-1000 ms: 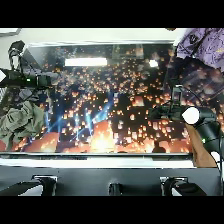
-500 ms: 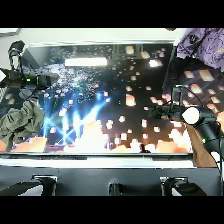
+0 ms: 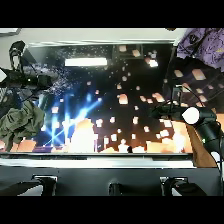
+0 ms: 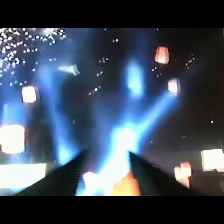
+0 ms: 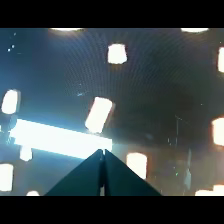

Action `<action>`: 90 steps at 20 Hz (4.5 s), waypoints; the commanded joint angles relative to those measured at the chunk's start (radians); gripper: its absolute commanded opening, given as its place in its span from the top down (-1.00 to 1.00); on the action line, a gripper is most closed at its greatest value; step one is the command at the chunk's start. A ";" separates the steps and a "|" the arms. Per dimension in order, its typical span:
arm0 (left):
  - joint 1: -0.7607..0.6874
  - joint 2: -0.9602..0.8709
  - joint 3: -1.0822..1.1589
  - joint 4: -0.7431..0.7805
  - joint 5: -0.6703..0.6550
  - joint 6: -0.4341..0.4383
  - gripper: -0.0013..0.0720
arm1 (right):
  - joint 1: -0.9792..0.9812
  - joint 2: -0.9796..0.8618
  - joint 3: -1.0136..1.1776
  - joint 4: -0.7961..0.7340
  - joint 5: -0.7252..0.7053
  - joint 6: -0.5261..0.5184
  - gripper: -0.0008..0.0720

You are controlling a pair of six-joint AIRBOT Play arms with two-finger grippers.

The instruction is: Fold the clothes and pants, and hang the long-sleeved shirts on hangers.

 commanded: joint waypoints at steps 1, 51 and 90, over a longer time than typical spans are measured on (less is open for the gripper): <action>0.006 -0.025 -0.002 0.011 -0.059 -0.061 -1.00 | 0.001 0.001 0.001 0.000 0.000 0.000 0.90; 0.089 0.075 -0.433 -0.705 0.210 0.092 -0.99 | -0.432 0.026 -0.002 0.096 0.224 0.278 -0.07; 0.109 -0.713 0.216 -0.627 0.156 0.144 -0.97 | -0.096 -0.418 0.001 0.497 0.024 -0.066 0.91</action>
